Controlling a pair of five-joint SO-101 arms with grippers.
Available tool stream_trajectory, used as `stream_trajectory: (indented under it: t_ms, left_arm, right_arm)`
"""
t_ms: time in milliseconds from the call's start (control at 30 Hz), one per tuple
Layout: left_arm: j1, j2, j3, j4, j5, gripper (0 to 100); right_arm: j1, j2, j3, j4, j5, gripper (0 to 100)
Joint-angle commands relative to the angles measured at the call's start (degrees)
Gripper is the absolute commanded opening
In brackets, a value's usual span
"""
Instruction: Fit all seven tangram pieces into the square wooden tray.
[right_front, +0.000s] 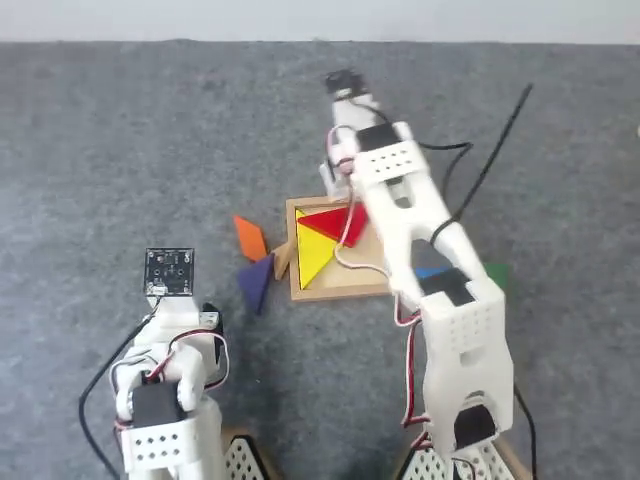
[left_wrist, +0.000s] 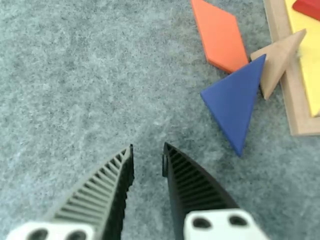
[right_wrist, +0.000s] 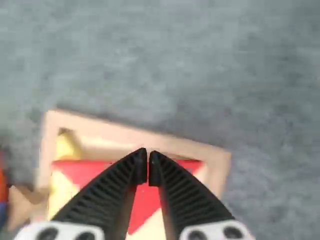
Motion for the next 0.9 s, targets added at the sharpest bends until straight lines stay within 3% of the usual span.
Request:
stream_trajectory:
  t_ms: [0,333,600,867]
  left_arm:
    - [-0.4,-1.1,-0.7,0.2,-0.1,9]
    - [-0.4,-1.1,-0.7,0.2,-0.1,9]
    - [-0.4,-1.1,-0.7,0.2,-0.1,9]
    - [-0.4,-1.1,-0.7,0.2,-0.1,9]
  right_arm:
    - [-1.1,-4.2,-1.3,0.5,-0.4,0.8]
    - [-0.6,-2.9,5.5,0.5,0.0,0.8]
    - [3.8,-2.5,5.7,0.3,1.8,0.8]
    - [2.0,1.2,5.3,-3.6,3.0,0.8]
